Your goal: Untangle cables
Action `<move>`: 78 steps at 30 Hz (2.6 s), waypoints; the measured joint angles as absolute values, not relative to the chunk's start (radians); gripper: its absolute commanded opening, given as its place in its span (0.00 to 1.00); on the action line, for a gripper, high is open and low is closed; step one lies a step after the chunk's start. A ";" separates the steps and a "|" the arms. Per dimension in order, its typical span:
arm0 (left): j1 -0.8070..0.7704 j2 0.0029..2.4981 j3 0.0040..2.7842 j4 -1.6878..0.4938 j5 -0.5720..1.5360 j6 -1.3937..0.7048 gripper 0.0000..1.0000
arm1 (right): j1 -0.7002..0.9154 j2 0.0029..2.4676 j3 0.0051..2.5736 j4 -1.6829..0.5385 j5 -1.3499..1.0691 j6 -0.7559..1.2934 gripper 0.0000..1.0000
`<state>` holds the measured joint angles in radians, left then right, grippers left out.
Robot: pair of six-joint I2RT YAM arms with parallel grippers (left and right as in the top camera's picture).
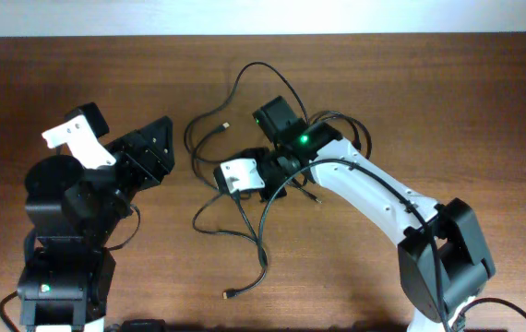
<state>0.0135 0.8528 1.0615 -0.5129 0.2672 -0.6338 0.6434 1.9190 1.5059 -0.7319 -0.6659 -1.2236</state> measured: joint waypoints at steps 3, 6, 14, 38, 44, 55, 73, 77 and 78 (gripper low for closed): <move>0.014 0.853 1.061 -0.513 0.255 -0.634 0.72 | 0.643 1.881 1.592 -0.745 -0.564 -1.192 0.04; 0.014 0.853 1.061 -0.514 0.253 -0.634 0.73 | 0.643 1.840 1.661 -0.752 -0.400 -1.105 0.04; 0.014 0.853 1.061 -0.562 0.253 -0.633 0.75 | 0.643 1.750 1.855 -0.745 0.004 -0.941 0.04; 0.014 0.853 1.061 -0.625 0.253 -0.605 0.78 | -0.034 1.685 2.174 -0.727 0.551 -0.760 0.07; 0.014 0.853 1.061 -0.632 0.252 -0.602 0.77 | -0.443 1.685 2.175 -0.778 0.187 -0.597 0.04; 0.014 0.853 1.061 -0.668 0.234 -0.598 0.77 | -0.841 1.755 2.175 -0.779 -0.160 -0.573 0.99; 0.014 0.853 1.061 -0.662 0.231 -0.598 0.82 | -0.614 1.782 2.175 -1.016 -0.901 -0.550 1.00; 0.014 0.853 1.061 -0.660 0.230 -0.598 0.88 | -0.448 1.784 2.168 -1.168 -0.891 -0.669 0.89; 0.014 0.853 1.061 -0.661 0.230 -0.599 0.88 | -0.404 1.784 2.157 -1.196 -0.883 -0.685 0.93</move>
